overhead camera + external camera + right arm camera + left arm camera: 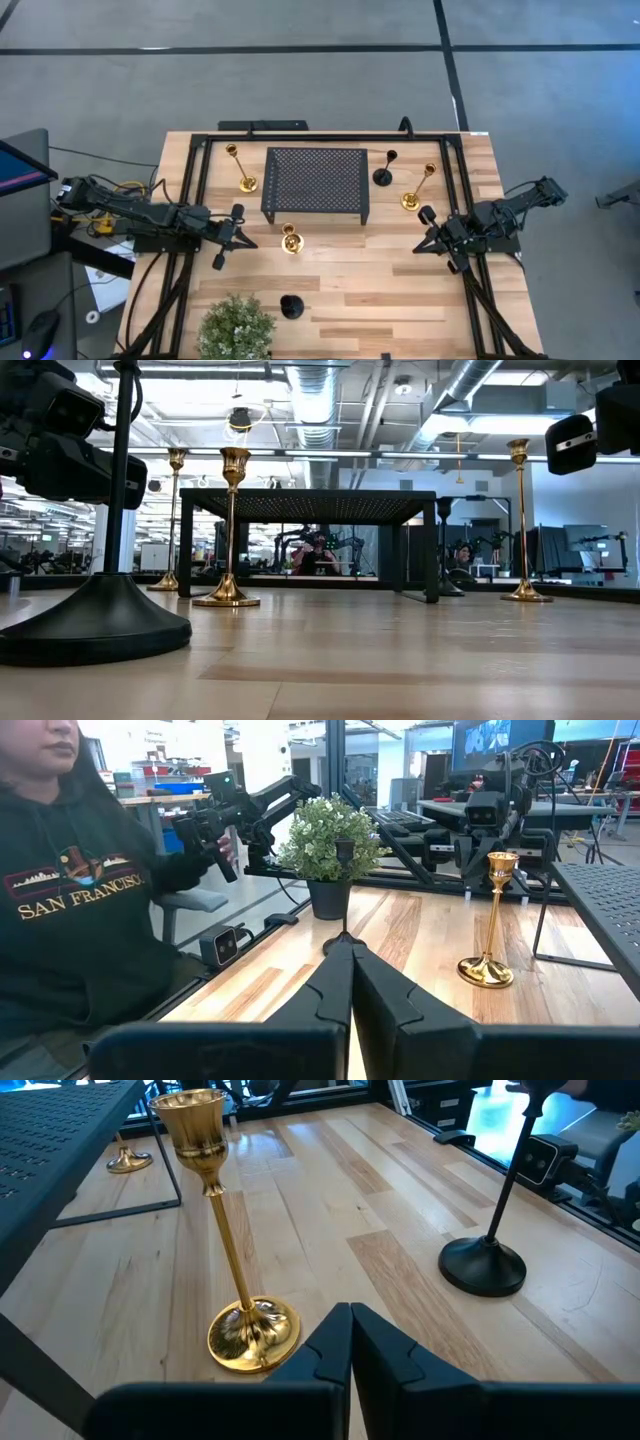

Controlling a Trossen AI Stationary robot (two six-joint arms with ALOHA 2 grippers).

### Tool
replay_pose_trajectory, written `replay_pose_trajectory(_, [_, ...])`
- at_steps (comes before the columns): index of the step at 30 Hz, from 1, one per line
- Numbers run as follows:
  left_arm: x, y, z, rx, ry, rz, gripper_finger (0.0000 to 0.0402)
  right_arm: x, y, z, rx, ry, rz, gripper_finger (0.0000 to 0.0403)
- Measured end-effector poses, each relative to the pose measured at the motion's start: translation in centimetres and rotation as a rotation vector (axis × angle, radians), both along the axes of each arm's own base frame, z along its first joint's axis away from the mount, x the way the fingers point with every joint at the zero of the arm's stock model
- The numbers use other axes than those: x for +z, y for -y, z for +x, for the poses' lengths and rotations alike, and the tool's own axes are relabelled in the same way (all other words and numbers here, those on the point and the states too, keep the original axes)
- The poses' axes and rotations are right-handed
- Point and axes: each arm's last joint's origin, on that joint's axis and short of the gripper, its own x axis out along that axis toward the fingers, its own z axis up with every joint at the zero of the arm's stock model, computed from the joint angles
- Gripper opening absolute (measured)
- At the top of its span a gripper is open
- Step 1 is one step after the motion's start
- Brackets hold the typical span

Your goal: Pick & Place candle stick holders

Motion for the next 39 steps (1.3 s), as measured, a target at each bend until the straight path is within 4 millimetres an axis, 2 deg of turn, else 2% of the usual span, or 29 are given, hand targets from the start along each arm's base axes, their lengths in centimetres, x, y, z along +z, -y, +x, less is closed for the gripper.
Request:
replay_pose_trajectory(9, [0.01, 0.00, 0.00, 0.000, 0.000, -0.003, 0.0008, 0.01, 0.00, 0.00, 0.000, 0.000, 0.000, 0.0000])
replay_pose_trajectory(21, [0.18, 0.01, 0.02, 0.013, -0.007, -0.092, 0.0008, 0.01, 0.00, 0.00, 0.000, 0.000, 0.000, 0.0000])
replay_pose_trajectory(39, [0.25, 0.01, 0.03, 0.013, -0.001, -0.095, 0.0008, 0.00, 0.00, 0.00, 0.000, 0.000, 0.000, 0.0000])
